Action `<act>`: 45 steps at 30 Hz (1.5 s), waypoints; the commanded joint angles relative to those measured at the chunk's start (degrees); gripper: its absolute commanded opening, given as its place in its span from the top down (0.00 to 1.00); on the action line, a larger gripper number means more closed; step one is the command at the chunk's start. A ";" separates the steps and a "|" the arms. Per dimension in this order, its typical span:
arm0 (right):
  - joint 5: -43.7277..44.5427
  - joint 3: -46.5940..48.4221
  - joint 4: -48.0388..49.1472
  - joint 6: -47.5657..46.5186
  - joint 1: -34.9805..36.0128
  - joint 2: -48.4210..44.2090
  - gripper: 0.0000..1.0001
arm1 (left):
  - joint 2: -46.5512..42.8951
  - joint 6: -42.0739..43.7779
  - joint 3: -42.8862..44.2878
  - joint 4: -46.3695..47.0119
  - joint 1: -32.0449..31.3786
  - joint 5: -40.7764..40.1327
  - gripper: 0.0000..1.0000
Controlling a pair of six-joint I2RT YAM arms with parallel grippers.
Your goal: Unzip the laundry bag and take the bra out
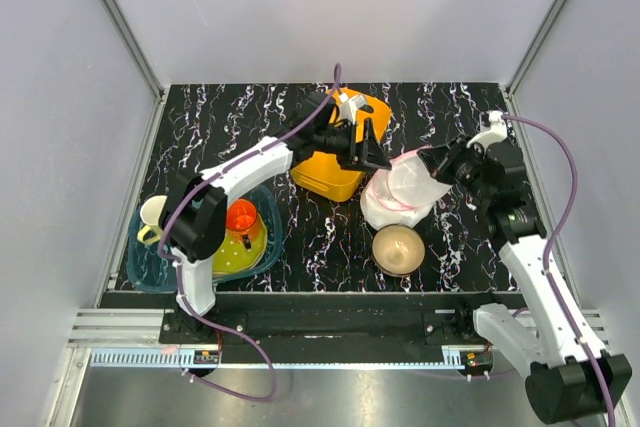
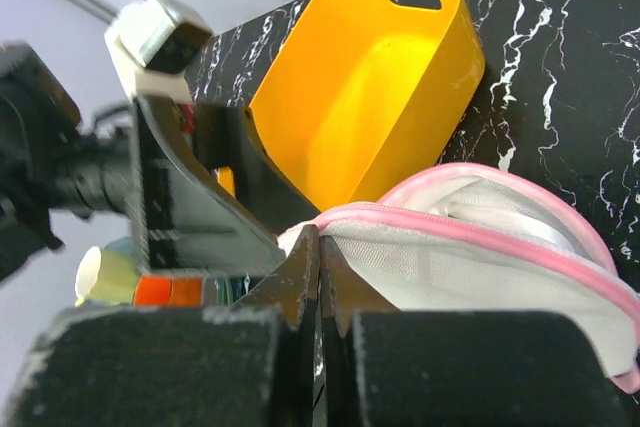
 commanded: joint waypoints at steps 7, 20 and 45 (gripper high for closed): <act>0.20 -10.23 -4.97 -4.98 0.11 -21.38 1.00 | -5.46 -0.74 -0.23 6.15 4.19 8.38 0.22; 11.66 -7.16 -18.95 -2.18 0.02 -20.18 1.00 | 6.77 13.14 16.39 -16.80 -2.14 -0.86 0.26; 20.50 11.23 -19.32 -8.76 0.11 29.40 0.22 | 9.41 11.74 16.57 -16.98 -6.01 -1.82 1.00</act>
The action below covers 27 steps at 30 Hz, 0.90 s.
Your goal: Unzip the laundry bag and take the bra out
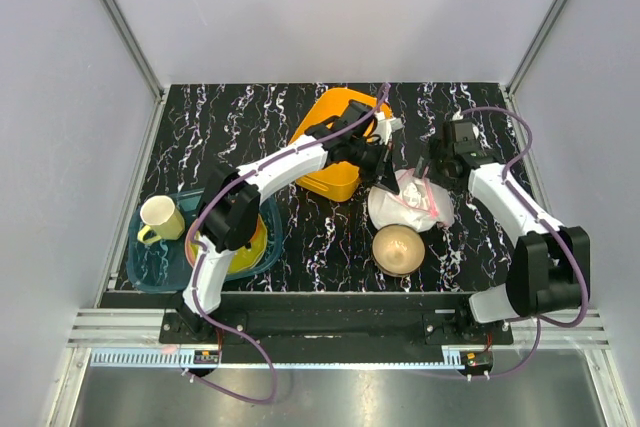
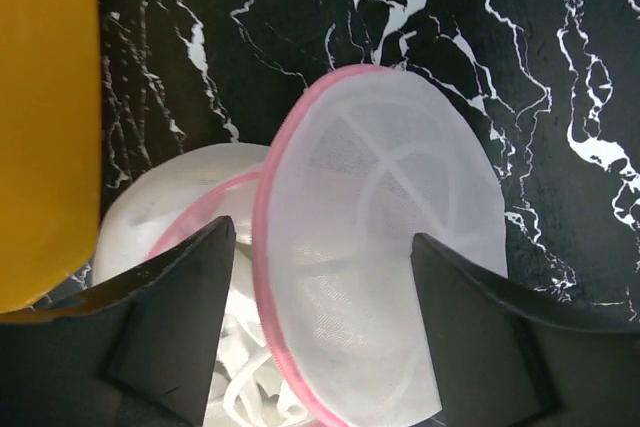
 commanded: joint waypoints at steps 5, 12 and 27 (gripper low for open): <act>6.52 -3.75 1.03 -0.03 0.09 -5.79 0.66 | -2.59 -1.24 -1.25 3.46 -0.04 -1.15 1.00; 17.85 -1.05 1.02 -0.73 0.09 -17.73 0.99 | -3.12 -3.96 -1.87 7.23 0.39 -2.56 1.00; 14.52 -28.87 16.68 7.70 0.09 -43.32 1.00 | -17.62 -14.07 -26.46 25.87 -2.32 -11.79 0.58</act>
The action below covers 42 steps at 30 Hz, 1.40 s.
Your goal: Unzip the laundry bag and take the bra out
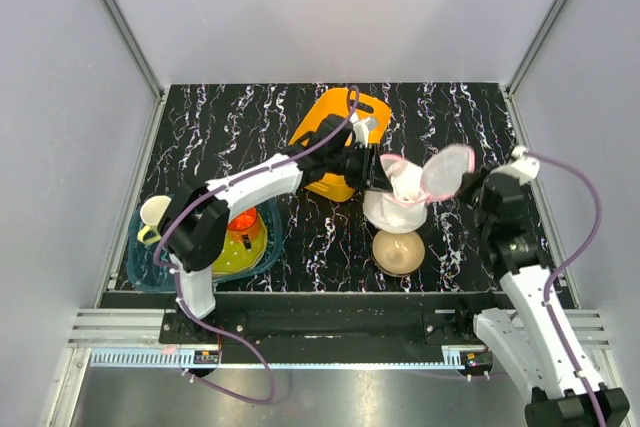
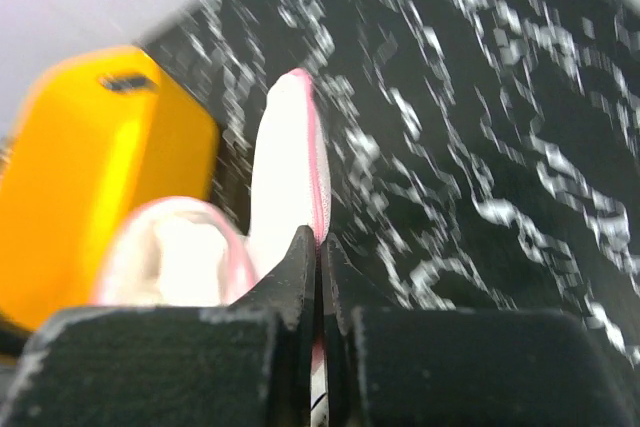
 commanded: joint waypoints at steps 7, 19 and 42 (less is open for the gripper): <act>-1.99 -15.78 4.81 6.16 0.02 -11.23 1.00 | -5.54 2.56 1.10 -2.67 -3.12 -5.35 0.35; -6.04 -10.50 13.25 2.55 0.11 -5.17 1.00 | -2.47 8.64 21.69 -13.06 -2.24 -10.91 0.40; -3.85 -9.72 14.31 1.24 0.11 -3.41 1.00 | 9.31 16.11 16.77 -23.78 -4.44 -9.77 0.93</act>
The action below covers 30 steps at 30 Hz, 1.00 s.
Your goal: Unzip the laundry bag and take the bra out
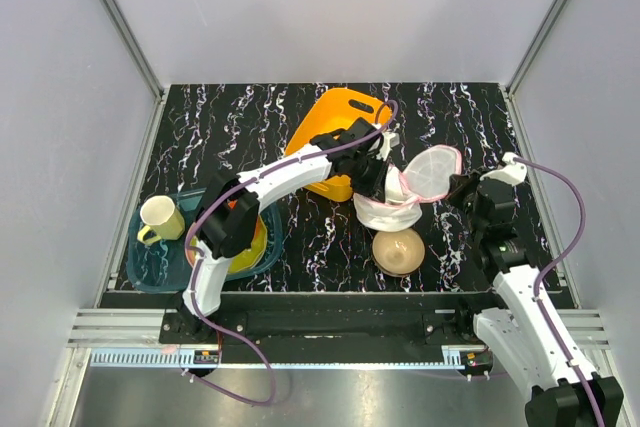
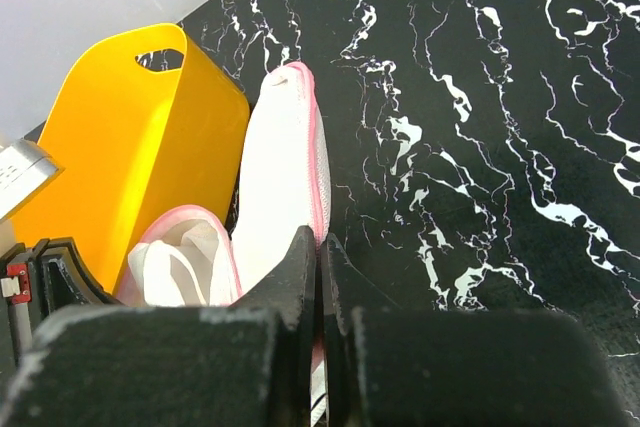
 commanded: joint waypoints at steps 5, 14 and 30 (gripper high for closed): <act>6.80 7.08 1.56 -5.07 0.09 -0.31 1.00 | -4.31 -0.50 6.49 1.77 0.33 3.29 1.00; 23.49 18.87 -7.50 -6.93 0.00 10.58 1.00 | -9.85 -4.81 12.75 10.02 1.56 6.90 1.00; 18.32 11.93 -7.67 -0.07 -1.76 11.04 1.00 | -16.62 -9.65 13.00 20.24 6.83 7.61 1.00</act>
